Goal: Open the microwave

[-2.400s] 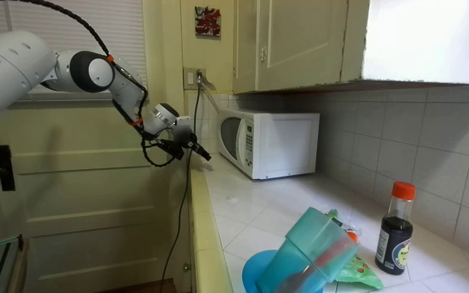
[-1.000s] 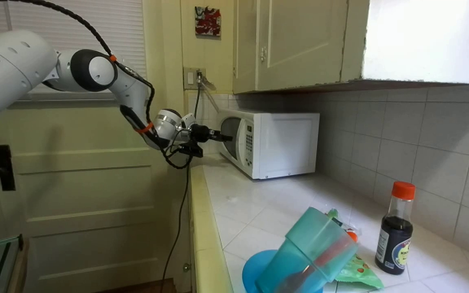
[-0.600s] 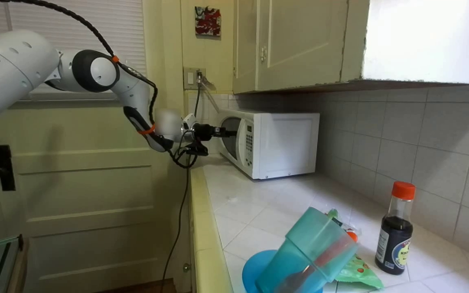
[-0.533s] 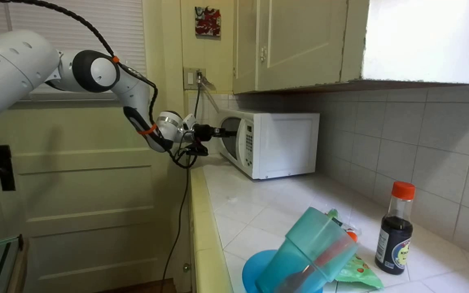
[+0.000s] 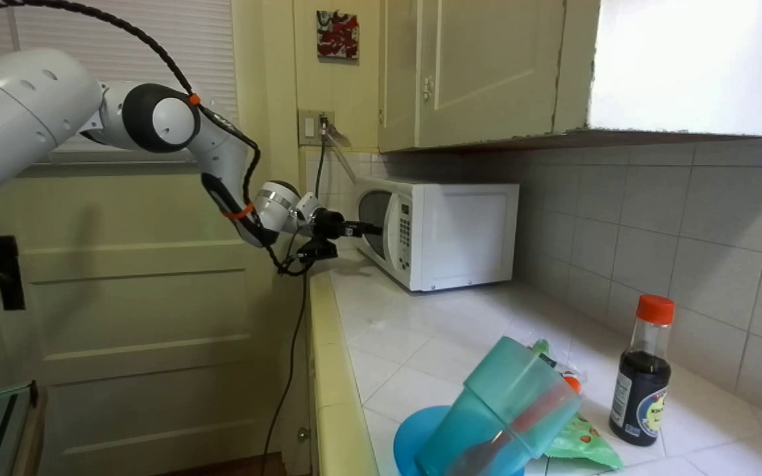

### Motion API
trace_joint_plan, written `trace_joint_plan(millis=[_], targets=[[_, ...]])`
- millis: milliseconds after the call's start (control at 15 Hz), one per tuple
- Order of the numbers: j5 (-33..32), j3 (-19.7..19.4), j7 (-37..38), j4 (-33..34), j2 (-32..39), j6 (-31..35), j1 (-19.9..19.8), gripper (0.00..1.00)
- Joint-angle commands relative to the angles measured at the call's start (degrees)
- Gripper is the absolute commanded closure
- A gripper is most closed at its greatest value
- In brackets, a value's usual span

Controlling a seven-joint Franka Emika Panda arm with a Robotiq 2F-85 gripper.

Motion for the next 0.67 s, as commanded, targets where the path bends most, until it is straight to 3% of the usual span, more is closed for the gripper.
trace_joint_plan(millis=[0,600], targets=[[0.42,0.23,-0.09,0.26,0.13,-0.07,-0.29,0.0],[0.64,0.27,3.07,-0.36,-0.08,-0.17,-0.67,0.0]])
